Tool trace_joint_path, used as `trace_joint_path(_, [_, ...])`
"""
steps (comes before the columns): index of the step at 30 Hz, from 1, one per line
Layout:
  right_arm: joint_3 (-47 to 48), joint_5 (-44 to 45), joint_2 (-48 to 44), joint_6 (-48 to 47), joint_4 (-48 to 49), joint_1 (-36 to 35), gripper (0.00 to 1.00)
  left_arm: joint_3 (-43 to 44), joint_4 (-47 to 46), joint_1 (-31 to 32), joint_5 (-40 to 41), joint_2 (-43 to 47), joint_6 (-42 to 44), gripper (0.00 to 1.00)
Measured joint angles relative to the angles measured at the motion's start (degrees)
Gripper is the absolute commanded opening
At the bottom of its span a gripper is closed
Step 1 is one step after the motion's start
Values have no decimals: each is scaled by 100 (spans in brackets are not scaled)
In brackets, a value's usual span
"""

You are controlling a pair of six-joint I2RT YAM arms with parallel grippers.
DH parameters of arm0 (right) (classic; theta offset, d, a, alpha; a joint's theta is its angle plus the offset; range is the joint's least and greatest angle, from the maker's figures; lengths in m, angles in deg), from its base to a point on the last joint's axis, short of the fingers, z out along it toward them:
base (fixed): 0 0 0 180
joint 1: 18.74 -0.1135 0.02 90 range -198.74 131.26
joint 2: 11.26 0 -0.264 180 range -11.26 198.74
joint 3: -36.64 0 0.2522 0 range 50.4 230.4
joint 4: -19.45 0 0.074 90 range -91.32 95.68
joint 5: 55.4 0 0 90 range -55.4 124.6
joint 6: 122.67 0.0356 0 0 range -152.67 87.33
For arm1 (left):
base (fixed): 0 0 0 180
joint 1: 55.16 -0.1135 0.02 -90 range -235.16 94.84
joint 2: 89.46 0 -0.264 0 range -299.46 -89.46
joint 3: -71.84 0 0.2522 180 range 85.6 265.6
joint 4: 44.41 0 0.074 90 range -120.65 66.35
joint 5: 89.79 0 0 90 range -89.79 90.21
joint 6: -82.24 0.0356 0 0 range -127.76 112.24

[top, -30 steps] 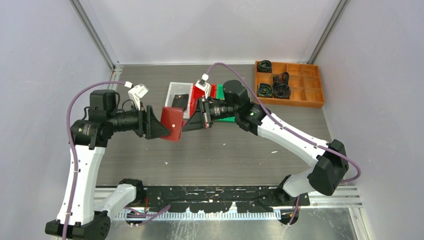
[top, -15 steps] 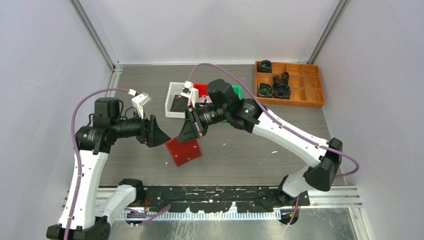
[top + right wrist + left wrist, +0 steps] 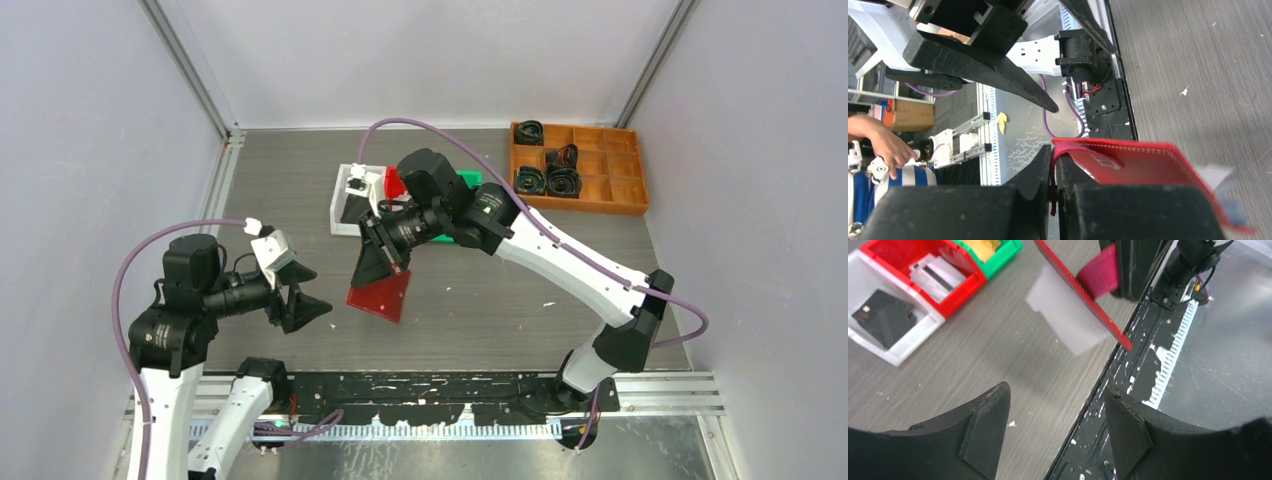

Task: Take the credit cards out of the card holder
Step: Open the card holder at the center of the board.

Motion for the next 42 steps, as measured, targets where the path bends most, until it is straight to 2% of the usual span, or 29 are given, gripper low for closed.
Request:
trace_joint_path(7, [634,7,289,-446,-544,-481,1,-568,-1062,0,-251,297,-284,72])
trace_joint_path(12, [726,-175,286,-575,-645,-614,1,-507,-1137,-2,-673,291,-267,70])
trace_joint_path(18, [868,-326,289,-592,-651,-601,1,-367,-1209,0,-1506,474,-761,68])
trace_joint_path(22, [1139,-396,358,-592,-675,-601,1,-369,-1281,0,-1788,619,-1005,68])
trace_joint_path(29, [1486,-494,588,-590,-684,-723,1,-979,-2629,0,-1432,1001,-1768,73])
trace_joint_path(30, [1504,-501,619,-590,-684,-752,1,-1025,-2782,0,-1368,1027,-1847,79])
trace_joint_path(32, [1517,-533,658,-586,-680,-791,1,-1038,-3093,0,-1294,1029,-1996,81])
trace_joint_path(37, [1622,-625,726,-540,-647,-804,1,-1038,-3316,0,-1342,1029,-2249,86])
trace_joint_path(42, [1698,-793,774,-474,-590,-855,1,-1038,-3386,0,-1517,1029,-2430,82])
